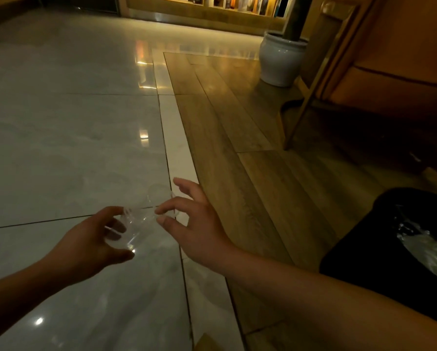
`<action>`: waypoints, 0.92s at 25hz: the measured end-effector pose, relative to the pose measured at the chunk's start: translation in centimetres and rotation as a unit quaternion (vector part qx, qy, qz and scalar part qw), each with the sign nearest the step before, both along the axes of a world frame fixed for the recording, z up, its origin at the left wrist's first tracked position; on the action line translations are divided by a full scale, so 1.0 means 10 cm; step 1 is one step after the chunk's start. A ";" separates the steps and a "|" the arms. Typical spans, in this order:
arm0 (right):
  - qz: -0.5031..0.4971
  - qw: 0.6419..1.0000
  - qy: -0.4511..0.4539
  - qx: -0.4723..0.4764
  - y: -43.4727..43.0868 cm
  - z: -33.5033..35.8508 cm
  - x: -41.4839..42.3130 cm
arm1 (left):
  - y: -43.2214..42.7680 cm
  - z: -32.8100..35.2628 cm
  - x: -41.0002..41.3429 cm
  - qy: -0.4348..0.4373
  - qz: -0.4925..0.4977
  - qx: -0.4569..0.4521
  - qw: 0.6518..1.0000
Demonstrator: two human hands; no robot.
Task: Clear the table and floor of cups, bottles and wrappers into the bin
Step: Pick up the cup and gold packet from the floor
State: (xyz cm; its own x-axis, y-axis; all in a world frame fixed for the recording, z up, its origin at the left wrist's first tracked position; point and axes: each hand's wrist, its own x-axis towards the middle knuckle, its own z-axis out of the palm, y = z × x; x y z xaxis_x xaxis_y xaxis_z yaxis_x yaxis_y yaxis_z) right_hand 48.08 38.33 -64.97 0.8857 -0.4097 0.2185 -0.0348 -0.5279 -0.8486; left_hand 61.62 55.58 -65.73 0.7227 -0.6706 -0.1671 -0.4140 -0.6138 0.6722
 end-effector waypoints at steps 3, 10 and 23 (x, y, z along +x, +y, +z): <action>0.005 0.996 0.014 0.083 -0.01 0.00 -0.03 | 0.00 0.06 -0.07 0.021 -0.003 -0.023 1.000; 0.008 0.992 0.017 0.123 -0.01 -0.02 -0.08 | -0.03 0.17 -0.18 0.032 -0.018 -0.022 0.999; 0.052 0.987 0.094 0.118 0.15 -0.09 -0.33 | 0.24 0.15 -0.39 0.057 -0.039 0.034 0.997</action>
State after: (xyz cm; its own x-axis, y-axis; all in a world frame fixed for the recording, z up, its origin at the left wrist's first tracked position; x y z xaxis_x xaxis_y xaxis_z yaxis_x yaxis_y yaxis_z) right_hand 44.76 39.79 -65.88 0.9414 -0.3343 -0.0443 -0.1592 -0.3248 -0.9323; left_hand 57.71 57.94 -64.24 0.6432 -0.7082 -0.2913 -0.3854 -0.6281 0.6760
